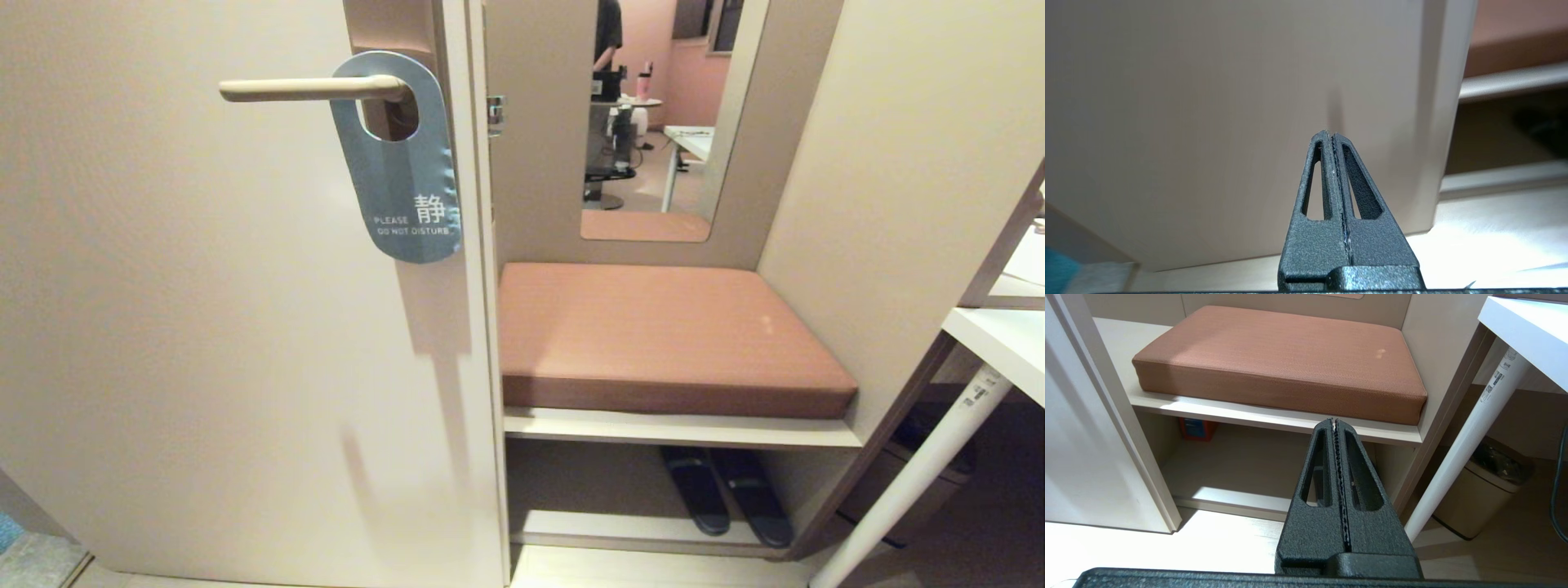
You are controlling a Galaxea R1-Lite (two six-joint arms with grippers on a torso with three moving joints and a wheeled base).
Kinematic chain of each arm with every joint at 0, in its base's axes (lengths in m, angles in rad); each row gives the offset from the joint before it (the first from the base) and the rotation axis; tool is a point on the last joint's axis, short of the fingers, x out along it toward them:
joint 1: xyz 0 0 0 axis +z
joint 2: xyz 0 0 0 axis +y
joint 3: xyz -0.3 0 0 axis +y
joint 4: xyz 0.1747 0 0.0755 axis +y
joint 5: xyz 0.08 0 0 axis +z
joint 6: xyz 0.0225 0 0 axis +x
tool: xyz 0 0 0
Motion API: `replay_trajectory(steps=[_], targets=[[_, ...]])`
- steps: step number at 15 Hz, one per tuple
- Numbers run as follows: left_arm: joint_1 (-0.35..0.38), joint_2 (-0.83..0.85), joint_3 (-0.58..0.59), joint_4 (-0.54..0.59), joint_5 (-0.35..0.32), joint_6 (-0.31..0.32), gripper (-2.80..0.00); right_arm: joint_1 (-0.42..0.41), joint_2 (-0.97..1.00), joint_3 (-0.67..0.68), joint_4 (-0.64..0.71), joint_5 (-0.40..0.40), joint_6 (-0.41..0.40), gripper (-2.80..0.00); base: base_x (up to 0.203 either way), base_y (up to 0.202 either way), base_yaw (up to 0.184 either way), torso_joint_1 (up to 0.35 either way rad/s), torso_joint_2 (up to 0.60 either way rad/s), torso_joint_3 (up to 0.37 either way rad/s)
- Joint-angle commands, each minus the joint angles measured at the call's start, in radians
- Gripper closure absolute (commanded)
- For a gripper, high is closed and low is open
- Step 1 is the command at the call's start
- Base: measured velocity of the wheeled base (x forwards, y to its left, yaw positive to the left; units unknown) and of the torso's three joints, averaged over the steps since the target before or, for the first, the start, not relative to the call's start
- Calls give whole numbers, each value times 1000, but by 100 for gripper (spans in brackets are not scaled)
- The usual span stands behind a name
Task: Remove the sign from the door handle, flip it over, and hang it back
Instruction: Take down the sign
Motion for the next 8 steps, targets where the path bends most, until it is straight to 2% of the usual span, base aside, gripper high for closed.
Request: replay_trajectory(steps=[1, 6, 8], targets=[[-1, -45, 0, 3, 12, -31, 0, 0, 0, 0, 0, 0, -1, 0, 0, 0, 0, 0, 0, 0], [-1, -45, 0, 7, 13, -28, 0, 0, 0, 0, 0, 0, -1, 0, 0, 0, 0, 0, 0, 0], [-1, -45, 0, 5, 17, -46, 0, 0, 0, 0, 0, 0, -1, 0, 0, 0, 0, 0, 0, 0]])
